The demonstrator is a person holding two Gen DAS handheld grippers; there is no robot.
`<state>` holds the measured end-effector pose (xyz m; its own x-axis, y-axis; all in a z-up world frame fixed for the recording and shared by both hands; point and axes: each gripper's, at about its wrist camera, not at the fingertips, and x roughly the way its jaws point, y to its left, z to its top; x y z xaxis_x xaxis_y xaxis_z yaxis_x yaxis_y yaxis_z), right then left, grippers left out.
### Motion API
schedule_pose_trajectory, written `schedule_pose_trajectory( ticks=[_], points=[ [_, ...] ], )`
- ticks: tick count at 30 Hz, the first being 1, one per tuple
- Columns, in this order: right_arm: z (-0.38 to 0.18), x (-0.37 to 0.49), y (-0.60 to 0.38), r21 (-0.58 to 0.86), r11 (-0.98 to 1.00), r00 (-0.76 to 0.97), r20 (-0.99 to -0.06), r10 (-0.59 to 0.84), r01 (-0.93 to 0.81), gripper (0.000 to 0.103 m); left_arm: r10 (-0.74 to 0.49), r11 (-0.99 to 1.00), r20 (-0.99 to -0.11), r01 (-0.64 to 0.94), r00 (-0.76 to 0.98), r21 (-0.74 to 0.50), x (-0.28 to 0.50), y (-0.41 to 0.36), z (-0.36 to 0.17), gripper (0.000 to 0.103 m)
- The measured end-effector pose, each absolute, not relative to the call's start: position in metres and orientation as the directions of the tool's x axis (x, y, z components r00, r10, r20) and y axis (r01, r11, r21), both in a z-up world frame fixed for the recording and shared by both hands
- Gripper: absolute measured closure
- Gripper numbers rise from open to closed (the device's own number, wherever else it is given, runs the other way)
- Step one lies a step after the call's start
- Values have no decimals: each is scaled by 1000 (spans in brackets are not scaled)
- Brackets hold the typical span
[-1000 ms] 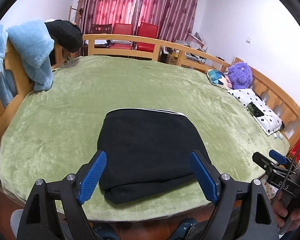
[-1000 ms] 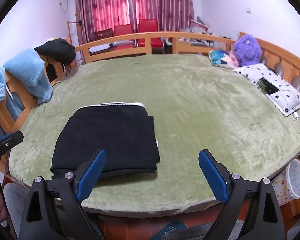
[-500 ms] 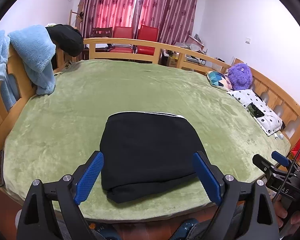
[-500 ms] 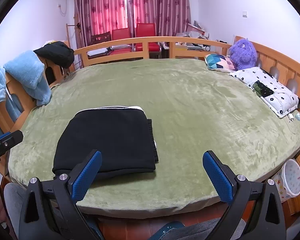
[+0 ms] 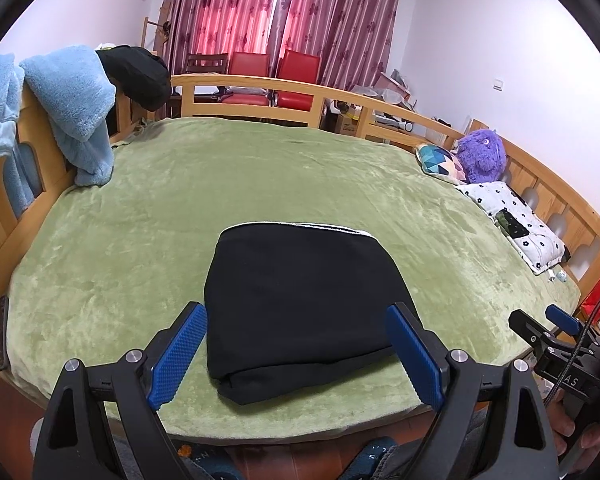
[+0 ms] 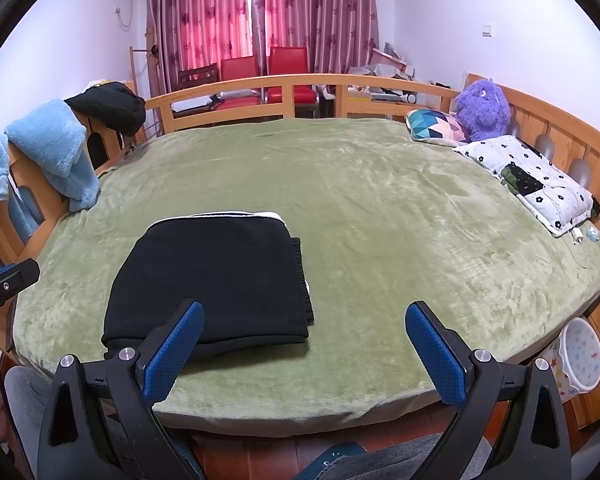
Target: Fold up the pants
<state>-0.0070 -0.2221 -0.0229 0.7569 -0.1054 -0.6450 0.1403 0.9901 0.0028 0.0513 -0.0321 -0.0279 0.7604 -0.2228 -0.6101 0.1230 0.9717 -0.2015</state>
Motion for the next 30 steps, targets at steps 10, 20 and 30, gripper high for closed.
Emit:
schedule_pose_trajectory(
  ticks=[10, 20, 30],
  points=[
    [-23, -6, -223, 4, 989, 757, -645, -110, 147, 3, -228, 971, -613, 129, 756, -202, 52, -29, -30, 12],
    [-25, -4, -221, -2, 990, 761, -639, -111, 142, 3, -227, 971, -608, 129, 760, -200, 53, -24, -29, 12],
    [-26, -5, -222, 4, 990, 757, -644, -108, 144, 3, -225, 971, -609, 127, 761, -200, 51, -24, -29, 12]
  ],
)
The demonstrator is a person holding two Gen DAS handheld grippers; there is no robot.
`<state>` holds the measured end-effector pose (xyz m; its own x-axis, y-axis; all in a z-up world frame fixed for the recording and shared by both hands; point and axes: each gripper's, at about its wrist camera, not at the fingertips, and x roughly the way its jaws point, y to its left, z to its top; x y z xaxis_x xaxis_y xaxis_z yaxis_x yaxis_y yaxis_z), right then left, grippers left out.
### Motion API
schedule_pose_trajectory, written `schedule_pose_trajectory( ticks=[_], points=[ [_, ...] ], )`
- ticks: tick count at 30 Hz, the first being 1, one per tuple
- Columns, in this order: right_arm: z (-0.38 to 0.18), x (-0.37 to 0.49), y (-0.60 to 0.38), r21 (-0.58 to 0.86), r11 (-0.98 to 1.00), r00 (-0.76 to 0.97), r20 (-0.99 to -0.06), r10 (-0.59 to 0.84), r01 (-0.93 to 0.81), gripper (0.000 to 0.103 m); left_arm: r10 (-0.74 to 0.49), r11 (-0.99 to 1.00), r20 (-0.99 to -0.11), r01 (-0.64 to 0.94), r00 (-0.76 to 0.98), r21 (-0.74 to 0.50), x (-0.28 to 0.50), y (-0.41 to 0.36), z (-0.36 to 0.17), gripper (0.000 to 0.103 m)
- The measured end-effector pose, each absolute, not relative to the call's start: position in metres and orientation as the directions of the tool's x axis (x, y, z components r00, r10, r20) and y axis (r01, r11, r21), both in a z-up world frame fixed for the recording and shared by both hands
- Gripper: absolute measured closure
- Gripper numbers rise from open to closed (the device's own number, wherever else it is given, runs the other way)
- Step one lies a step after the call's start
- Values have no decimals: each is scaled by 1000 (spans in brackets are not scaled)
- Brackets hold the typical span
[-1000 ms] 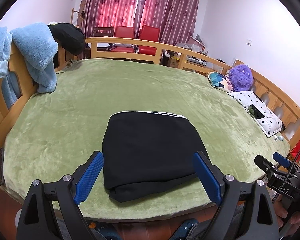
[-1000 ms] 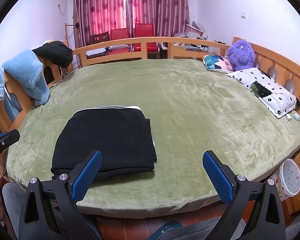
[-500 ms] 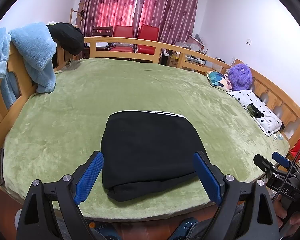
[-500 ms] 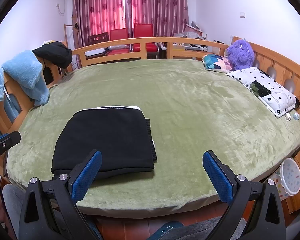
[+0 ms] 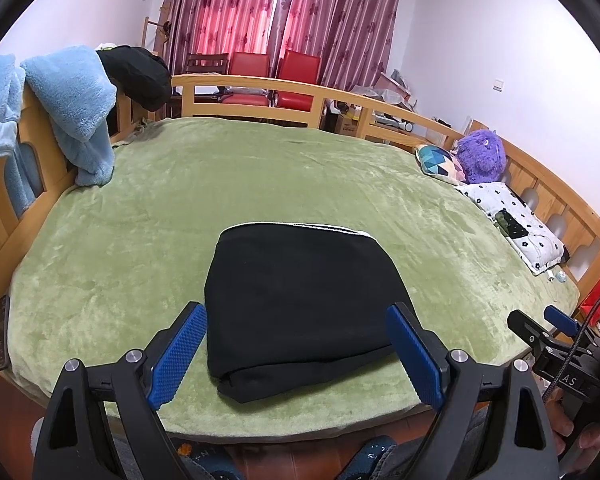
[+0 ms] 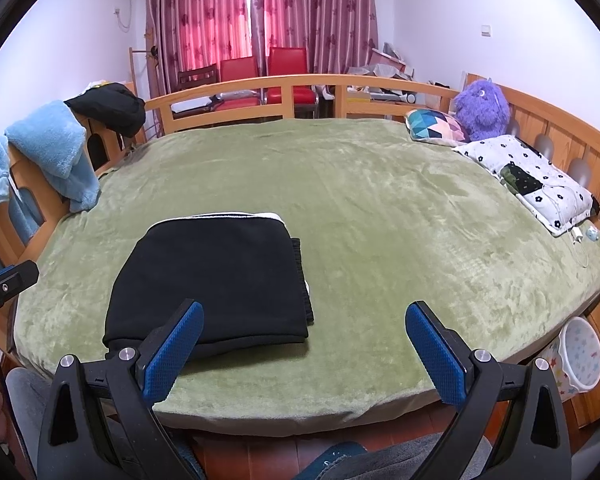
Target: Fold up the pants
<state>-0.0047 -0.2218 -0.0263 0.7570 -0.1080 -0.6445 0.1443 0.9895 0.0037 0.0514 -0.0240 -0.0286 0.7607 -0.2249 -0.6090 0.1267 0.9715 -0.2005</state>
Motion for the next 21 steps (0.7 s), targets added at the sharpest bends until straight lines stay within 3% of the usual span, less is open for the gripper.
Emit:
schedule_pose_trajectory(
  ticks=[21],
  points=[
    [-27, -2, -222, -14, 990, 762, -636, -119, 143, 3, -234, 968, -613, 124, 755, -217, 55, -27, -29, 12]
  ],
)
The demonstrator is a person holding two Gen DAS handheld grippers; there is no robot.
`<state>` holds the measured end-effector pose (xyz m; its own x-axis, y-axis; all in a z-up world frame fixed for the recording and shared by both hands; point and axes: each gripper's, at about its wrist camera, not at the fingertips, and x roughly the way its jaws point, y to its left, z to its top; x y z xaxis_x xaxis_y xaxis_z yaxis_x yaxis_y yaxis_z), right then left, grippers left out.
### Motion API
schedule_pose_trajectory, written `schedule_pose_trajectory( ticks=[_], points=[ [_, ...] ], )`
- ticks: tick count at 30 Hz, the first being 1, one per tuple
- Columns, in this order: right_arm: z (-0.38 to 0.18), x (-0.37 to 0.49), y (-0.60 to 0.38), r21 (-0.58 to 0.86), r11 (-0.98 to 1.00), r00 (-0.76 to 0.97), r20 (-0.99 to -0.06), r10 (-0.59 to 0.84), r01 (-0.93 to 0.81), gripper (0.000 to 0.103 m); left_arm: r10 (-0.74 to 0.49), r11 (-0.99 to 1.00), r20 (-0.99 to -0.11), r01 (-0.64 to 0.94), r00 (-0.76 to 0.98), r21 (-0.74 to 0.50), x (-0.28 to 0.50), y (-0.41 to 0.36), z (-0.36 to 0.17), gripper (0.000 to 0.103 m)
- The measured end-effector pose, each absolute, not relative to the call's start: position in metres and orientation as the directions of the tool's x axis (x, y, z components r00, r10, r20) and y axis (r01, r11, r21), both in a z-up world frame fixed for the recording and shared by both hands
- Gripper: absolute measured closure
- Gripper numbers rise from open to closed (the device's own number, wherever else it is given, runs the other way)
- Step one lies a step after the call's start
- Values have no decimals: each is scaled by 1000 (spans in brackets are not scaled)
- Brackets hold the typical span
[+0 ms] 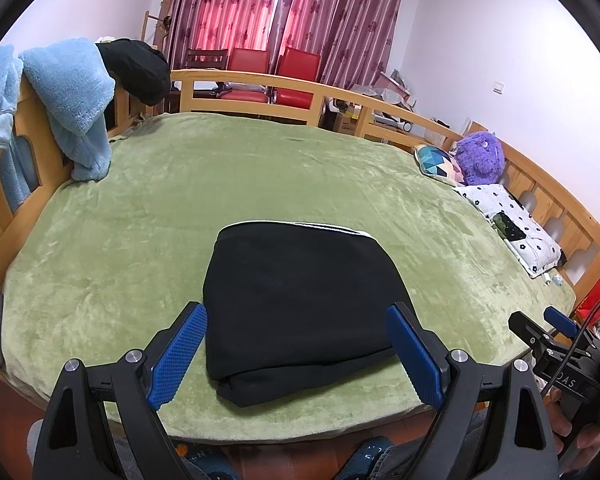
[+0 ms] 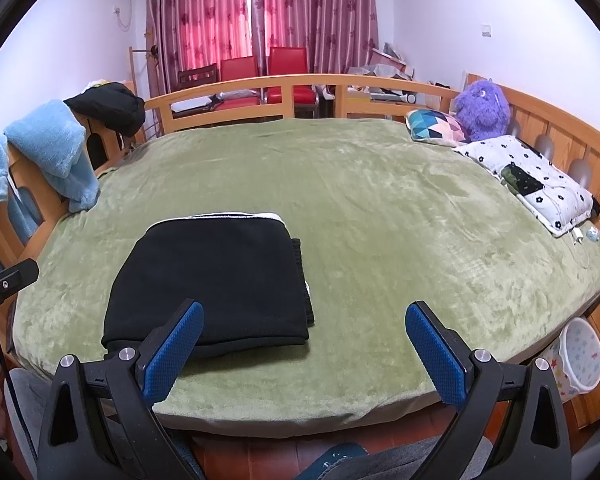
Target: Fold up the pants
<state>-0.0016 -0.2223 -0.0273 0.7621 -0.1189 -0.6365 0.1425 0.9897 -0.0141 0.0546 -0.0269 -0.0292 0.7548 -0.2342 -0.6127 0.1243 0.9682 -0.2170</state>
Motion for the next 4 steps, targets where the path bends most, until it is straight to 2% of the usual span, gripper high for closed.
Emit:
schedule_pose_trajectory(
  ticks=[4],
  points=[
    [-28, 5, -221, -23, 993, 764, -636, -107, 120, 3, -231, 969, -614, 119, 755, -218, 62, -29, -31, 12]
  ],
)
